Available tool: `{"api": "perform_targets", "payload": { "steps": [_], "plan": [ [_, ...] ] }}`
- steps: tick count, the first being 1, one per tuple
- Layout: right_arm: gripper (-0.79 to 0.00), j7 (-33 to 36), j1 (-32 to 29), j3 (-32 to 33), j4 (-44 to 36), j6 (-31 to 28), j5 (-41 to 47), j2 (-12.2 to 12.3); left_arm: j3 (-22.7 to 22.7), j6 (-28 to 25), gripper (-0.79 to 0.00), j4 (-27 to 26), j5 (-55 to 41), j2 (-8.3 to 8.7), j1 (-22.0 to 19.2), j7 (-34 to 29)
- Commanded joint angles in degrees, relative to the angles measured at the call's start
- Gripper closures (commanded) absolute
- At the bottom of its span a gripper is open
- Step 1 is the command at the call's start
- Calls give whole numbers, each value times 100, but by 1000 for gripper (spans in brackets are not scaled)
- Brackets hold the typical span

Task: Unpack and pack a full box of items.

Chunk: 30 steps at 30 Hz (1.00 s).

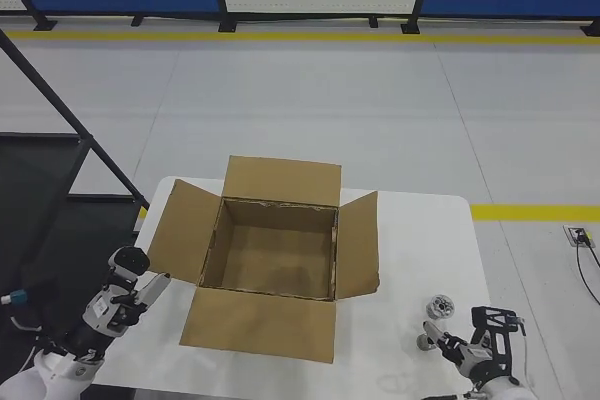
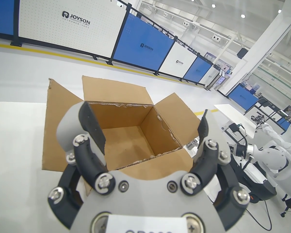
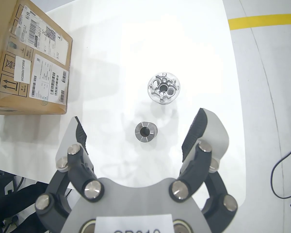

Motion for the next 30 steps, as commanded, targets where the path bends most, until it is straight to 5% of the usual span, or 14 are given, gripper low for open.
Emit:
{"api": "perform_targets", "payload": {
  "steps": [1,7,15,17,21,30],
  "plan": [
    [-785,351,185,-154,207,-206,-476,41,-58,140,-785,47,-165,-9,-4,154],
    [-785,1086,709,-155,1035,-545,-589,137,-232,585,-785,226,-463,-16,-71,285],
    [-785,1155,1061,-85,1743,-748,-279,222,-278,620,-785,254,-500,-6,-124,207],
    [-372,1186,1115,-95,1819,-771,-243,241,-278,620,-785,254,-500,-6,-124,207],
    [0,1214,1141,-134,1867,-823,-221,279,-278,620,-785,254,-500,-6,-124,207],
    [0,1052,983,-205,1529,-662,-215,341,-278,620,-785,254,-500,-6,-124,207]
  ]
}}
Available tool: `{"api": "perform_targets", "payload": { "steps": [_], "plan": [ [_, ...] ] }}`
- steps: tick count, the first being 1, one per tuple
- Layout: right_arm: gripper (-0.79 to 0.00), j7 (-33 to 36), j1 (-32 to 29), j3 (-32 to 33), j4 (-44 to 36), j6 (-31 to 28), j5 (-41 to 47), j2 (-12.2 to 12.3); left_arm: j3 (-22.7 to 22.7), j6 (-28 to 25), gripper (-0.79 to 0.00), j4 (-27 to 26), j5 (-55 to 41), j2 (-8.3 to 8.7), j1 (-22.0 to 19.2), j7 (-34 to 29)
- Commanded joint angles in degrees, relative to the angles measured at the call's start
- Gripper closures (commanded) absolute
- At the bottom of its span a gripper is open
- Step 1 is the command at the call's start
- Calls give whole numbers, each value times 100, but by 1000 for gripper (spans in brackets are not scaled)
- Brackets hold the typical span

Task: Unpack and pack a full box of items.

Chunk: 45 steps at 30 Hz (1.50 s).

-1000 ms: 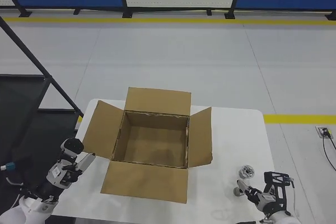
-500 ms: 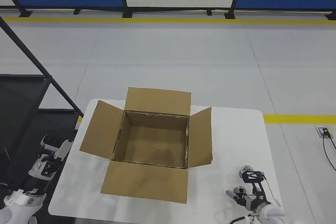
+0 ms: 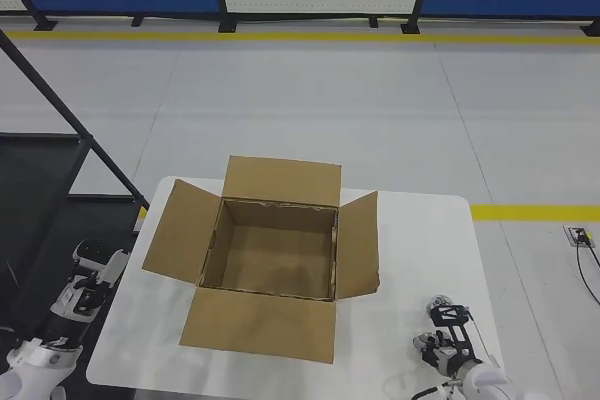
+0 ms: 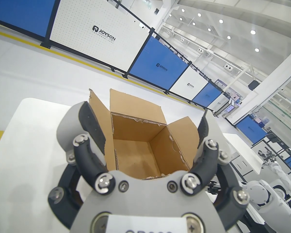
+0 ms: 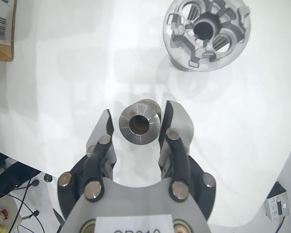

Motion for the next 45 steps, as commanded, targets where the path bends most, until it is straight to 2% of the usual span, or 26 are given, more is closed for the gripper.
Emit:
{"api": "perform_targets", "payload": {
  "steps": [1,5,10,13,17,21,25,29,38,45],
  "plan": [
    [0,-71,-67,-2,-158,65,18,10,0,0,-785,0,0,0,0,0],
    [0,-130,-191,-82,-721,141,-14,31,-2,36,-785,-11,-2,-3,9,27],
    [0,-158,-327,-252,-1991,289,-133,52,-153,23,-785,73,-39,-8,73,159],
    [0,-42,-203,-500,-2720,429,-313,61,-283,16,-785,149,-96,-10,130,224],
    [0,146,614,-1130,-2857,626,-753,63,-512,-101,-785,300,-143,-15,278,304],
    [0,776,1611,-2008,-2815,889,-1144,24,-730,-244,-785,405,-255,-23,477,334],
    [0,1206,2762,-2963,-2049,1146,-1352,-76,-863,-283,-785,436,-321,-40,610,435],
    [0,1373,3855,-3770,-856,1448,-1230,-242,-863,-283,-785,436,-321,-40,610,435],
    [0,943,5684,-5124,2336,2072,-366,-781,-863,-283,-785,436,-321,-40,610,435],
    [0,350,6557,-5923,4594,2212,463,-1340,-863,-283,-785,436,-321,-40,610,435]
  ]
}}
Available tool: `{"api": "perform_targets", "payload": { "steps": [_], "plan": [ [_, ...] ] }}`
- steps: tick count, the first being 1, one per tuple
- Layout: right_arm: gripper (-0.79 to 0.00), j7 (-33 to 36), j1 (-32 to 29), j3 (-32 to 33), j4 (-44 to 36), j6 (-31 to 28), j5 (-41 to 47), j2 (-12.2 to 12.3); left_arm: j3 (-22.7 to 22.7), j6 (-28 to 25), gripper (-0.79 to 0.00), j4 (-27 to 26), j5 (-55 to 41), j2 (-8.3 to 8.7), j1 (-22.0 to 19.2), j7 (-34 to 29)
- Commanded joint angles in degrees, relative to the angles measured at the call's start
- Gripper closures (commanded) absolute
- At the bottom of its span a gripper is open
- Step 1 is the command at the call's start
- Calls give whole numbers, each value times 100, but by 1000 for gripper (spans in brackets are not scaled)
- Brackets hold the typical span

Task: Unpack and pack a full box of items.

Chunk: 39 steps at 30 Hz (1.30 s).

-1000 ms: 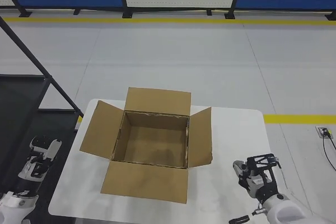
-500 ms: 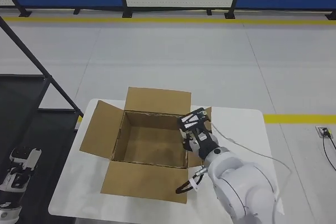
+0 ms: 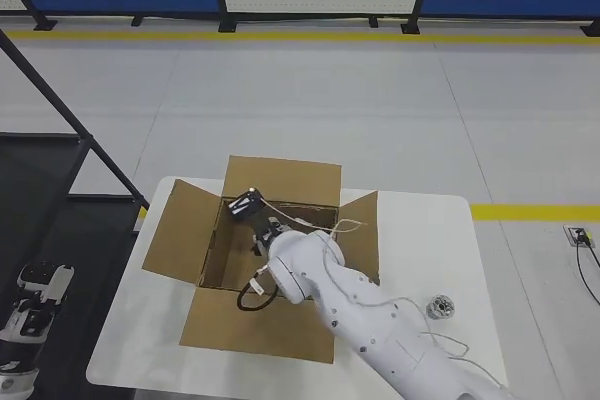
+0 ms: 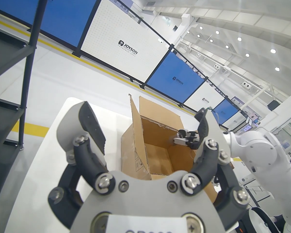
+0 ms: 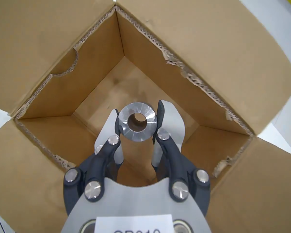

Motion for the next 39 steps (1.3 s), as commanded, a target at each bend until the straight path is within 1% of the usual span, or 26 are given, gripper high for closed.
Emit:
{"api": "perform_targets", "payload": {
  "steps": [1,7,13,19,25,26,27,28,31,32,33,34,35,36,38,39],
  "plan": [
    [0,-117,199,-213,697,-9,218,-172,0,0,-785,0,0,0,0,0],
    [0,-443,617,-677,2127,-75,615,-665,0,0,-785,0,0,0,0,0],
    [0,-917,840,-931,3321,-78,850,-1122,0,0,-785,0,0,0,0,0],
    [0,-1250,1042,-943,4206,-198,1164,-1487,0,0,-785,0,0,0,0,0],
    [0,-1355,1175,-941,4770,-275,1293,-1747,0,0,-785,0,0,0,0,0],
    [-185,-1363,1198,-932,4839,-293,1317,-1779,0,0,-785,0,0,0,0,0],
    [-323,-1388,1216,-930,4900,-302,1319,-1804,0,0,-785,0,0,0,0,0],
    [-351,-1398,1226,-925,4944,-322,1329,-1819,0,0,-785,0,0,0,0,0],
    [-376,-1416,1247,-896,5025,-351,1370,-1834,0,0,-785,0,0,0,0,0],
    [-403,-1423,1254,-888,5042,-358,1377,-1835,0,0,-785,0,0,0,0,0],
    [-511,-1430,1259,-881,5057,-362,1381,-1835,0,0,-785,0,0,0,0,0],
    [-566,-1433,1263,-871,5069,-371,1393,-1835,0,0,-785,0,0,0,0,0],
    [-671,-1436,1272,-859,5081,-370,1405,-1833,0,0,-785,0,0,0,0,0],
    [-708,-1444,1278,-842,5088,-377,1427,-1832,0,0,-785,0,0,0,0,0],
    [-720,-1466,1298,-804,5106,-400,1472,-1826,0,0,-785,0,0,0,0,0],
    [-739,-1463,1306,-796,5116,-412,1473,-1825,0,0,-785,0,0,0,0,0]
  ]
}}
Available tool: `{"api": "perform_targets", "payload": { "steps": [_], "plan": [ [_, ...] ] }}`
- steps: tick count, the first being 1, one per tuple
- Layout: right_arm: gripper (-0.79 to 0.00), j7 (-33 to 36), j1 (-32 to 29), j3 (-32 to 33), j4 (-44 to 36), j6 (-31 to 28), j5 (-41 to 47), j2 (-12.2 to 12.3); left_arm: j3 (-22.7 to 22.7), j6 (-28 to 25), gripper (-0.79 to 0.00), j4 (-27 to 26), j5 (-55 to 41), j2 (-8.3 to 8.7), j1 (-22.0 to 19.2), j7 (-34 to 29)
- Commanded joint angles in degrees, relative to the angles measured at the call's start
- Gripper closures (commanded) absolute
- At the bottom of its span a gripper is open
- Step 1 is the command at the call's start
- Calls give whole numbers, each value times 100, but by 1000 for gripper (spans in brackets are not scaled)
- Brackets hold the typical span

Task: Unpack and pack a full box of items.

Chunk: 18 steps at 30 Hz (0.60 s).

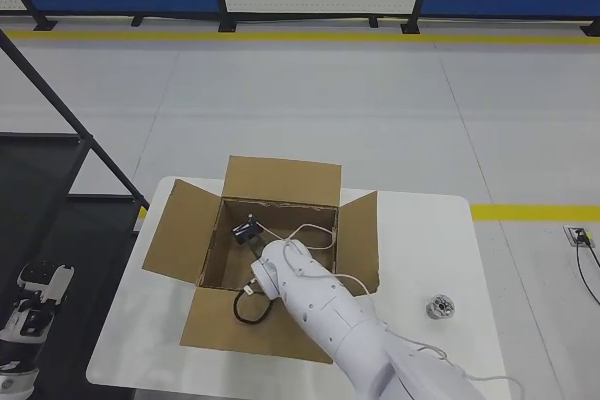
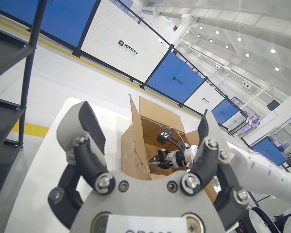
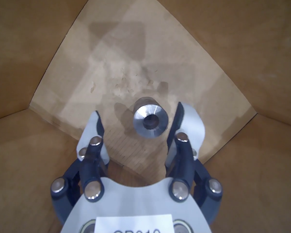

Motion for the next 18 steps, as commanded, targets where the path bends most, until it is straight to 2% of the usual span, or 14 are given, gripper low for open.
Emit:
{"api": "perform_targets", "payload": {
  "steps": [1,4,12,18],
  "plan": [
    [-739,-11,20,11,8,-20,-11,3,0,0,-785,0,0,0,0,0],
    [-748,-108,53,68,-23,-66,45,13,0,0,-785,0,0,0,0,0],
    [-776,-452,163,297,-288,-639,235,110,0,0,-785,0,0,0,0,0],
    [-785,-748,-185,369,-1044,-478,-131,358,0,0,-785,0,0,0,0,0]
  ]
}}
